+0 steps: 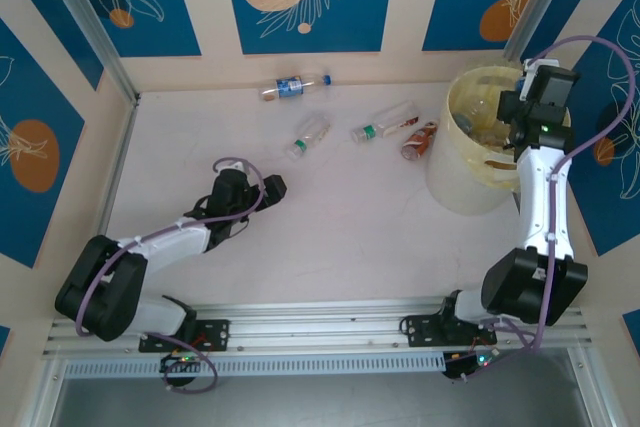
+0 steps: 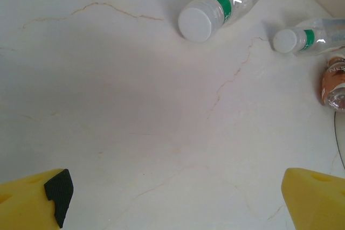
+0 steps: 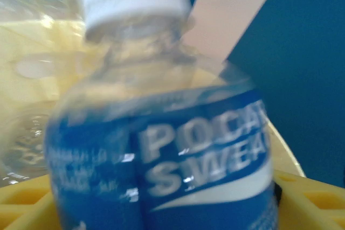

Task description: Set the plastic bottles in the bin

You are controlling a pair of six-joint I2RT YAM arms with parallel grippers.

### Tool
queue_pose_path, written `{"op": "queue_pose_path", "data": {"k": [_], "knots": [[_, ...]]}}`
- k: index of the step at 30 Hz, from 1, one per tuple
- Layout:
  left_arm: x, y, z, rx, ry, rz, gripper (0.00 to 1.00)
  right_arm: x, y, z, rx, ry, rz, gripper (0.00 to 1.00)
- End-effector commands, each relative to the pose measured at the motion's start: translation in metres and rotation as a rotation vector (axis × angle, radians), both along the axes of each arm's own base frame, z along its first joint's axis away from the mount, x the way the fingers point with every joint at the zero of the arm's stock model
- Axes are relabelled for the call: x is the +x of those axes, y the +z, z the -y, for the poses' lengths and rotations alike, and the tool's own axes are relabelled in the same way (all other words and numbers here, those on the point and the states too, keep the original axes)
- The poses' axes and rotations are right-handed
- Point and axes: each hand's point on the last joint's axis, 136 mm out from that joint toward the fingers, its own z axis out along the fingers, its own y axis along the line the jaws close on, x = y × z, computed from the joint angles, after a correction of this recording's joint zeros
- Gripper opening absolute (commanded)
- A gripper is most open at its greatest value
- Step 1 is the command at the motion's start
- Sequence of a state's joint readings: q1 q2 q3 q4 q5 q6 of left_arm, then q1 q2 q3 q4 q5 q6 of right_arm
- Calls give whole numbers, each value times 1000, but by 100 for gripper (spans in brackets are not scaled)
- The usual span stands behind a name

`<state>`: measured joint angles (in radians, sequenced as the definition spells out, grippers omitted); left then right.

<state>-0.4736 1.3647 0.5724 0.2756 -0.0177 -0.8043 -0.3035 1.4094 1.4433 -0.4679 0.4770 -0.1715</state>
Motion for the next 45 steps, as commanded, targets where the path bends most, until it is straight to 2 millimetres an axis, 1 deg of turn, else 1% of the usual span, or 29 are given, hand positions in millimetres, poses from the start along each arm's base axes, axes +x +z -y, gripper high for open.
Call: {"op": "queue_pose_path", "data": {"k": [1,2,4,6,8,14,20,23,24,26,29,31,33,34,36,37,38,40,42,45], "knots": [[9,10,1,-3,-17,37,100,-7,18,18,-59,-103,-2,86],[9,9,1,-3,-18,37,100,-7,22,18,-61,-110,0,87],[7,7,-1,1,-14,33,100,-6,33,7,-48,-91,13,90],[6,6,-2,4,-10,33,100,-7,45,-4,-42,-67,38,100],[6,6,-4,5,-8,34,100,-8,55,-11,-36,-70,69,100],[6,9,-2,13,-30,42,100,-15,61,-26,44,-61,137,100],[7,11,3,15,-64,46,100,-18,65,-55,152,41,190,100],[10,15,10,37,-122,64,100,-19,67,-76,233,111,215,100],[13,18,14,58,-156,79,100,-20,68,-83,267,133,225,100],[19,24,22,111,-225,100,100,-23,69,-102,353,188,245,100],[35,30,31,190,-292,110,100,-31,72,-133,464,291,277,100],[47,31,38,230,-328,128,100,-38,76,-158,526,385,284,100],[61,29,42,283,-354,147,100,-47,78,-182,567,488,280,100],[69,24,42,320,-360,144,100,-52,80,-194,582,537,282,100],[83,17,45,383,-387,124,100,-59,80,-211,599,600,283,100],[89,10,47,413,-403,101,100,-62,78,-220,607,628,275,100],[95,8,46,439,-398,81,100,-66,78,-225,605,648,271,100],[107,-4,44,493,-390,28,97,-73,74,-235,600,676,254,99],[116,-9,48,512,-407,11,93,-77,67,-238,590,681,241,100],[127,-16,52,525,-414,4,89,-82,59,-240,579,678,223,99]]}}
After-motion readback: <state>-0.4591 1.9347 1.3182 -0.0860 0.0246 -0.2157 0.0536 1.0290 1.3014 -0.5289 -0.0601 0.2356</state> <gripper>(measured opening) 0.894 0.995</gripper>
